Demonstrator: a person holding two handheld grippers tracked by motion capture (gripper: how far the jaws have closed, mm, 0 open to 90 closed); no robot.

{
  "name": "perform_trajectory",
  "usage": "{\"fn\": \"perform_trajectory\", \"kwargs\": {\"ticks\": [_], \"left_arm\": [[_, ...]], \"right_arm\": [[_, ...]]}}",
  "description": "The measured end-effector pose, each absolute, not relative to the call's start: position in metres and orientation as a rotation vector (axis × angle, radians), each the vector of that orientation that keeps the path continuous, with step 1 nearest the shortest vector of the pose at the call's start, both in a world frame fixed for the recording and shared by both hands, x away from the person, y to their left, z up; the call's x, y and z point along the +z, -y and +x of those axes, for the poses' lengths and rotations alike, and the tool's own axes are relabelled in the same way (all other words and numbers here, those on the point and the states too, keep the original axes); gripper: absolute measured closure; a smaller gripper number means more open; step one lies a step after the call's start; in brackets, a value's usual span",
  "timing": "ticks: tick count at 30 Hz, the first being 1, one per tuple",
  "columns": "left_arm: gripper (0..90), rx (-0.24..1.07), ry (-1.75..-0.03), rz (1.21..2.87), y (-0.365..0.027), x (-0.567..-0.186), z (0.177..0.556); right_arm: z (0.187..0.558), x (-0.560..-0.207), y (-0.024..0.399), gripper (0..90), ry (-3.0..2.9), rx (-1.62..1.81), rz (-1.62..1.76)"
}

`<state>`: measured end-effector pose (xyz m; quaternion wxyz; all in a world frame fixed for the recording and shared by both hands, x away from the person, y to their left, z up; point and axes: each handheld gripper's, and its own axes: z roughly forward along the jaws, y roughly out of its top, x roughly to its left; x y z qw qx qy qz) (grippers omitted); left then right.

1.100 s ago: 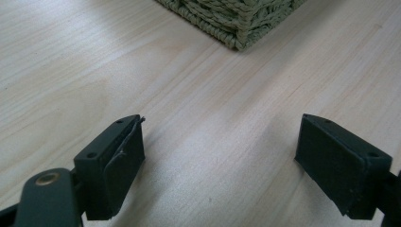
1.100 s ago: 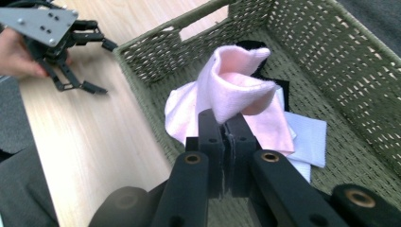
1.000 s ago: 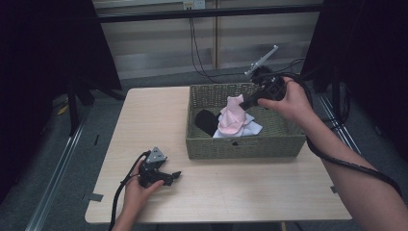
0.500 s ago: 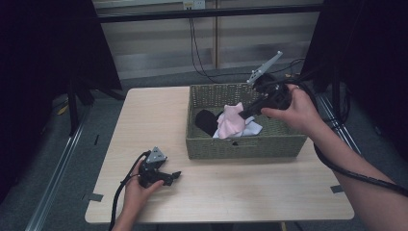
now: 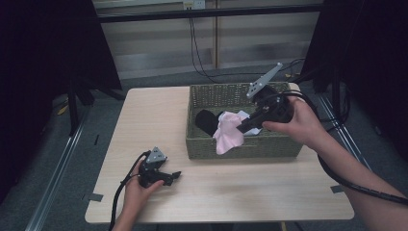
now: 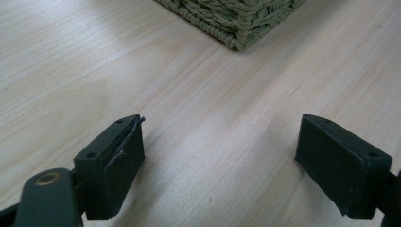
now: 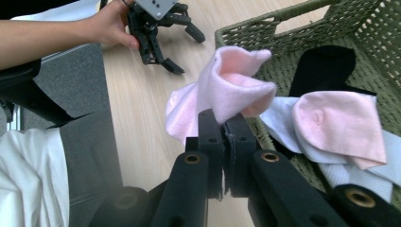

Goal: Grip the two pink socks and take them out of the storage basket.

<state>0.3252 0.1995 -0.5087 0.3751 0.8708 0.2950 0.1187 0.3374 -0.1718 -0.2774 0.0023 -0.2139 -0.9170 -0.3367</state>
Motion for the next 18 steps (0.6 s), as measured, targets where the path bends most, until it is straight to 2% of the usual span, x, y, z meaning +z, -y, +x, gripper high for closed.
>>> {"fn": "perform_trajectory", "kwargs": {"ticks": [12, 14, 15, 18], "left_arm": [[15.7, 0.303, -0.755, 2.228, -0.199, -0.509, 0.325], [15.6, 0.303, -0.755, 2.228, -0.199, -0.509, 0.325], [15.7, 0.303, -0.755, 2.228, -0.199, -0.509, 0.325], [15.6, 0.303, -0.755, 2.228, -0.199, -0.509, 0.325]], "right_arm": [[0.330, -0.306, 0.163, 86.8, 2.848, -0.983, -0.654], [0.329, -0.311, 0.161, 83.7, 2.844, -0.977, -0.637], [0.329, -0.312, 0.160, 79.1, 2.845, -0.979, -0.638], [0.328, -0.315, 0.158, 76.2, 2.843, -0.965, -0.642]]}}
